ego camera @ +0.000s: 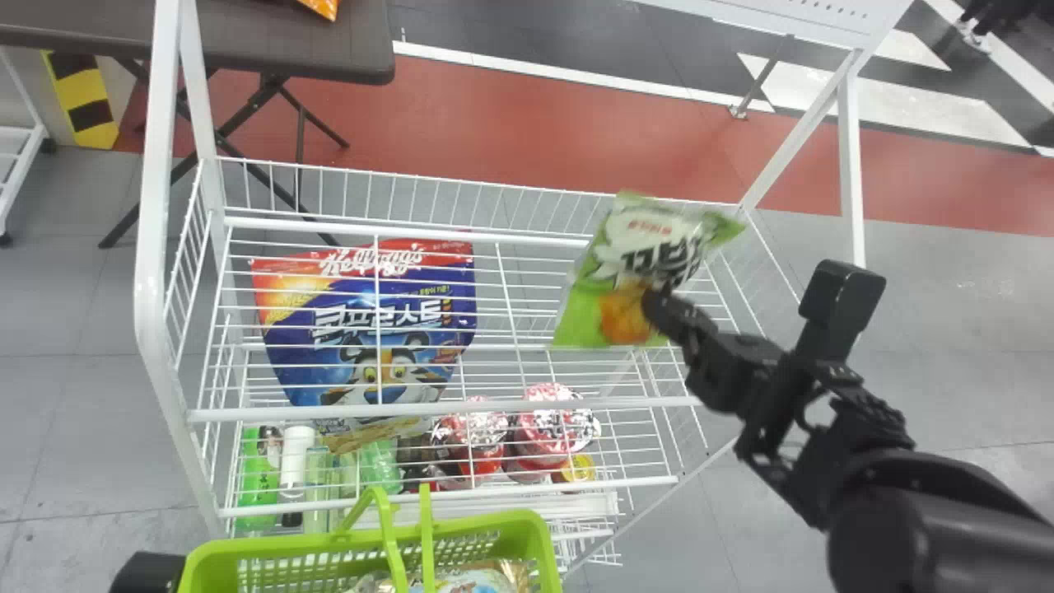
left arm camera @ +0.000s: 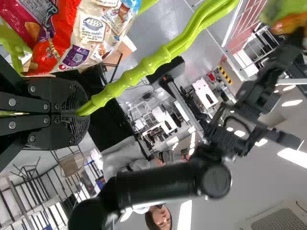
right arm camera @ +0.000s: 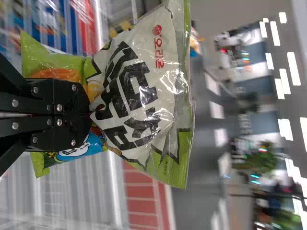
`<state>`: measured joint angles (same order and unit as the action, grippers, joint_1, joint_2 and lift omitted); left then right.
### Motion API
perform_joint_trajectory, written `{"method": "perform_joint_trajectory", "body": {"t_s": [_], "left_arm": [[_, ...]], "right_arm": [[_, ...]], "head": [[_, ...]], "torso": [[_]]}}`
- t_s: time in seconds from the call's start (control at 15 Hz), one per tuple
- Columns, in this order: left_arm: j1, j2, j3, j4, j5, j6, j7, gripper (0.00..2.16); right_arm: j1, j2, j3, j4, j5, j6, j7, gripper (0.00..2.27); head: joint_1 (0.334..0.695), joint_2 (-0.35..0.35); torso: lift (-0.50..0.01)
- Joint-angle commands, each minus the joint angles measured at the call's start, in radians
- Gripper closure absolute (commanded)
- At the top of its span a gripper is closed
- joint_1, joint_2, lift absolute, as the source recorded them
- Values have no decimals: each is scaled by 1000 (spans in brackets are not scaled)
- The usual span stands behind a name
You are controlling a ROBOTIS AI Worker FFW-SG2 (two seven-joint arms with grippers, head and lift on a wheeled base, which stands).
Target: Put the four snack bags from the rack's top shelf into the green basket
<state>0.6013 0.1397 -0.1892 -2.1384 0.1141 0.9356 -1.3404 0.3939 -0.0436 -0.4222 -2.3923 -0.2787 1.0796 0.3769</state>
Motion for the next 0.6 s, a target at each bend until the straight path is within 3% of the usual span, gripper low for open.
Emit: {"method": "perform_joint_trajectory", "body": {"t_s": [0.0, 0.07, 0.27, 0.53], "left_arm": [[0, 0, 2, 0, 2, -10, 0, 1544], [0, 0, 4, 0, 4, -10, -2, 1544], [0, -3, 4, -5, 4, -22, 7, 1544], [0, -9, 2, -15, 1, -43, 29, 1544]], "right_arm": [[59, 33, -55, -154, -45, 328, 34, 2186], [74, 34, -90, -196, -91, 481, 63, 2186], [89, 37, -242, -255, -263, 493, 151, 2182], [109, 27, -300, -304, -320, 493, 229, 2182]], "head": [[695, -350], [695, -350], [695, -350], [695, -350]], "torso": [[0], [0], [0], [0]]}}
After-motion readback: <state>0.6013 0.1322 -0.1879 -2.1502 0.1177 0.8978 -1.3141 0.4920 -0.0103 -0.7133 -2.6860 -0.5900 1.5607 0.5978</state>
